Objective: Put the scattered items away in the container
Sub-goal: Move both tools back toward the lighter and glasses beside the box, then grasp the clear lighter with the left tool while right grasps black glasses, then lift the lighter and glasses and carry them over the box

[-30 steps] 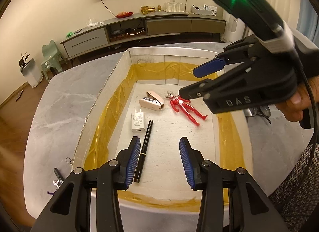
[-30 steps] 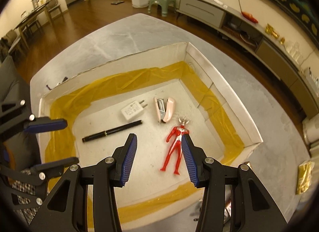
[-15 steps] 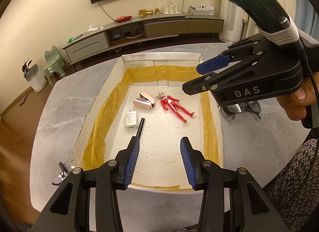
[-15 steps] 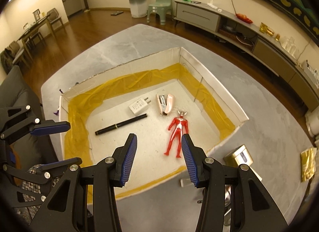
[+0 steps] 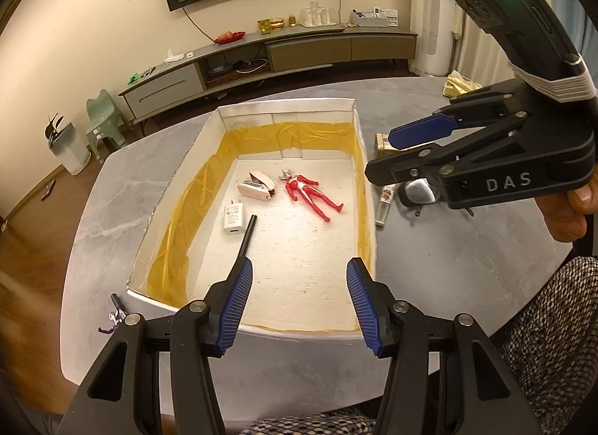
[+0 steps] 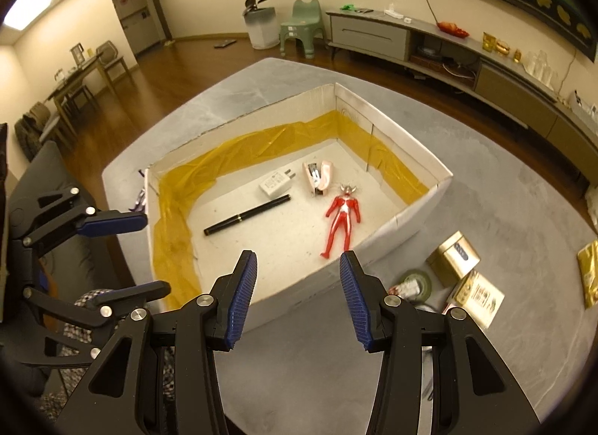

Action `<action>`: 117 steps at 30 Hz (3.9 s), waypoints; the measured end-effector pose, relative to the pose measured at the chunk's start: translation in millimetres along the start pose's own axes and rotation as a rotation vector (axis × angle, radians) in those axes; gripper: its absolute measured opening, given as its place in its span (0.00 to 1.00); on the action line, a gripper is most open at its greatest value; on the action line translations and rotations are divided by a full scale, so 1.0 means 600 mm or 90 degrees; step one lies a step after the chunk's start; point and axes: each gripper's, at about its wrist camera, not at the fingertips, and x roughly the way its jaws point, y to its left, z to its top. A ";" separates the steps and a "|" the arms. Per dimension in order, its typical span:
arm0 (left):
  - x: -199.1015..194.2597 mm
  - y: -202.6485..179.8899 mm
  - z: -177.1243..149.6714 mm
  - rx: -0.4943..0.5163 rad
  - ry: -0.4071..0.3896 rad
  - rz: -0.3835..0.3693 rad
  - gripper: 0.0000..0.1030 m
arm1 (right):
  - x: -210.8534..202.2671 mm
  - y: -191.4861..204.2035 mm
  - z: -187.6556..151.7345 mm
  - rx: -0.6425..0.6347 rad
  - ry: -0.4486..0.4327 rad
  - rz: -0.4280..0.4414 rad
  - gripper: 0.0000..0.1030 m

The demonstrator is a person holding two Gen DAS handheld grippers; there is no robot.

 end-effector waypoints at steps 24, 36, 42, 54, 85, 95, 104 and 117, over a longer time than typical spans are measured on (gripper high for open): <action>0.019 -0.134 -0.002 0.031 0.017 -0.045 0.53 | -0.066 -0.087 -0.134 0.140 -0.092 0.069 0.48; 0.089 -0.218 0.016 0.045 0.041 -0.088 0.53 | -0.063 -0.199 -0.213 0.216 -0.076 -0.021 0.48; 0.135 -0.245 0.027 0.047 0.055 -0.102 0.53 | -0.057 -0.247 -0.234 0.254 -0.062 -0.055 0.48; 0.251 -0.247 0.075 -0.028 0.045 -0.131 0.53 | -0.005 -0.316 -0.230 0.259 -0.019 -0.075 0.48; 0.349 -0.175 0.067 -0.048 0.056 -0.119 0.50 | 0.072 -0.264 -0.224 0.050 0.120 -0.100 0.57; 0.342 -0.180 0.067 -0.017 0.034 -0.098 0.28 | 0.100 -0.253 -0.231 0.035 0.137 -0.085 0.39; 0.331 -0.192 0.060 -0.033 0.024 -0.131 0.19 | 0.063 -0.283 -0.227 0.104 0.091 -0.054 0.35; 0.287 -0.183 0.047 -0.041 0.013 -0.107 0.19 | 0.063 -0.269 -0.210 0.140 0.058 -0.044 0.33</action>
